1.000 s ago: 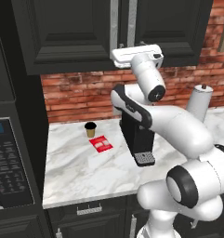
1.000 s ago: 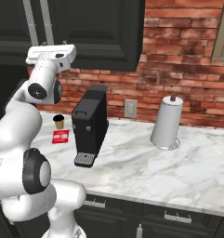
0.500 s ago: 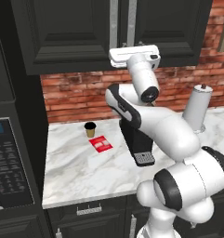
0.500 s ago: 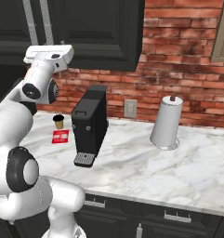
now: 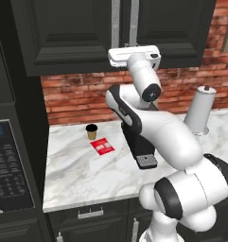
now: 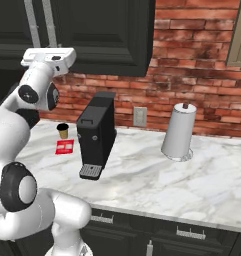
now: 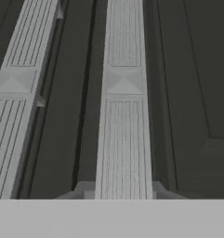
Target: Pick the pan from the cabinet and place it on the stove. Then turn on the stove burner for the pan.
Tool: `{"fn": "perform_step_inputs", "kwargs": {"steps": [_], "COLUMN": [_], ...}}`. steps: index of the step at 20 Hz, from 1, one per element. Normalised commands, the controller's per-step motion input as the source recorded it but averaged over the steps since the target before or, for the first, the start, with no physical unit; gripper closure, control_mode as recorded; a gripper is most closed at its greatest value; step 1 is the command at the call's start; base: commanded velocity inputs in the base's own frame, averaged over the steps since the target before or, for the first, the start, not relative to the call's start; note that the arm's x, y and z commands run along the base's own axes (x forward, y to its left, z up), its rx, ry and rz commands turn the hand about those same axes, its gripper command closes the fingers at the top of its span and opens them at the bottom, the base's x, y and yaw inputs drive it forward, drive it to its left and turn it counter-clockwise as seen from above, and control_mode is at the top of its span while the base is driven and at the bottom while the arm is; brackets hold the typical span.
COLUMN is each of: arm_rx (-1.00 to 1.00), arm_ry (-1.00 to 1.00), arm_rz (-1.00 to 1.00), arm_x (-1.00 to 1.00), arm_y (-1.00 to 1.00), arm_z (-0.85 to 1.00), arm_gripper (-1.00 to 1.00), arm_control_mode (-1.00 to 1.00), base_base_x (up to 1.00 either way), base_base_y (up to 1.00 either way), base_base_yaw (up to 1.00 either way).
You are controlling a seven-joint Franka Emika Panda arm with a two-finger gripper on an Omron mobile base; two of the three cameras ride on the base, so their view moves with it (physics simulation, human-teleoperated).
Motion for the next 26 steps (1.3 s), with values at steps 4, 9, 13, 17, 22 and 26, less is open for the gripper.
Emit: {"fn": "perform_step_inputs", "kwargs": {"steps": [4, 9, 13, 17, 22, 26], "arm_rx": [0.00, 0.00, 0.00, 0.00, -0.02, -0.04], "arm_ry": [-0.01, -0.01, 0.00, 0.00, 0.00, 0.03], "arm_rz": [0.14, 0.19, 0.20, 0.17, 0.09, 0.02], "arm_x": [-0.74, -0.97, -1.00, -1.00, -0.83, -0.36], "arm_y": [-0.06, -0.15, -0.28, -0.32, -0.38, -0.01], "arm_z": [0.23, 0.34, 0.28, 0.43, 0.40, 0.02], "arm_gripper": [1.00, 1.00, 1.00, 1.00, 1.00, -1.00], "arm_control_mode": [-1.00, -1.00, -1.00, -1.00, -1.00, -1.00], "base_base_x": [0.00, 0.00, 0.00, 0.00, 0.00, 0.00], "base_base_y": [0.00, 0.00, 0.00, 0.00, 0.00, 0.00], "base_base_yaw": [0.00, 0.00, 0.00, 0.00, 0.00, 0.00]}}
